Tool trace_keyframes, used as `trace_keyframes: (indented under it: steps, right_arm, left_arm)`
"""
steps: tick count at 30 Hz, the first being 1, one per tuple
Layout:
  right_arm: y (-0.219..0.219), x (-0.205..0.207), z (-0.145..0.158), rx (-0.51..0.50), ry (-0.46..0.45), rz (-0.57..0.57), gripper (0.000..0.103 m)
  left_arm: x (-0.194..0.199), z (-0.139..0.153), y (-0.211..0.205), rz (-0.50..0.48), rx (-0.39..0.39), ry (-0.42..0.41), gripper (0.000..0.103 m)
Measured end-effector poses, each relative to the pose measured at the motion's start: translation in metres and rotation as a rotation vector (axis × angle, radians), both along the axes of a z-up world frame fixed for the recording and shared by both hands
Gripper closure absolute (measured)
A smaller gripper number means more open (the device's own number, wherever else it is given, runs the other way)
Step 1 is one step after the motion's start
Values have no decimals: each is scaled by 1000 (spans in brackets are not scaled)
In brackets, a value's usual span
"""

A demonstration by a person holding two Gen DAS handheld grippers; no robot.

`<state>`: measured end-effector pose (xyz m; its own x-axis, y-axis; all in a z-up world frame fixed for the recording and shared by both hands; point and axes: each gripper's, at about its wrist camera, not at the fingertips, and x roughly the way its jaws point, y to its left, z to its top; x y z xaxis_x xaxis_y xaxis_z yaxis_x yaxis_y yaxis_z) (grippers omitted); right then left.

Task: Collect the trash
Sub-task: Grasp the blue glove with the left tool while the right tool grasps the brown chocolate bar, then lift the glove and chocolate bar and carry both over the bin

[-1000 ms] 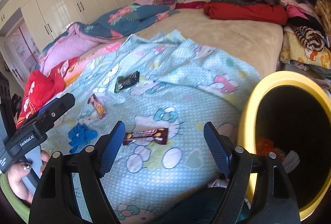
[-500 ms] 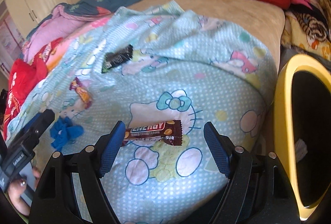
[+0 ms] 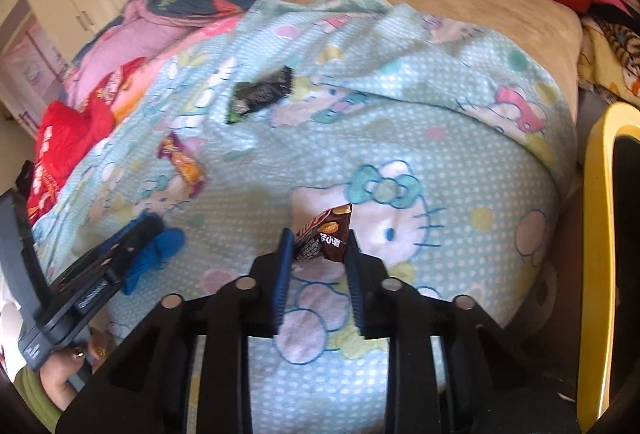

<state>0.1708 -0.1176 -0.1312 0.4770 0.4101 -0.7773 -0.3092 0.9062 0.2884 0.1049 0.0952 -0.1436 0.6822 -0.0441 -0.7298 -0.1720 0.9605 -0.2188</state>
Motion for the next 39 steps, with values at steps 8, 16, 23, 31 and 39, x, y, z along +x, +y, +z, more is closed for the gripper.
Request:
trace_keyframes:
  steps: [8, 16, 23, 31, 39]
  right_arm:
    - [0, -12, 18, 56, -87, 55, 91]
    - [-20, -20, 33, 89, -142, 34, 91]
    - [-52, -24, 49, 87, -195, -20, 91]
    - [-91, -25, 62, 113, -227, -100, 91]
    - [-128, -28, 71, 140, -247, -171, 91]
  left_arm:
    - [-1, 18, -18, -88, -20, -42, 93]
    - [-1, 44, -47, -161, -31, -99, 94]
    - [2, 62, -71, -212, -28, -132, 94]
    - [3, 78, -97, -268, -16, -164, 94]
    - [2, 92, -124, -317, -14, -191, 94]
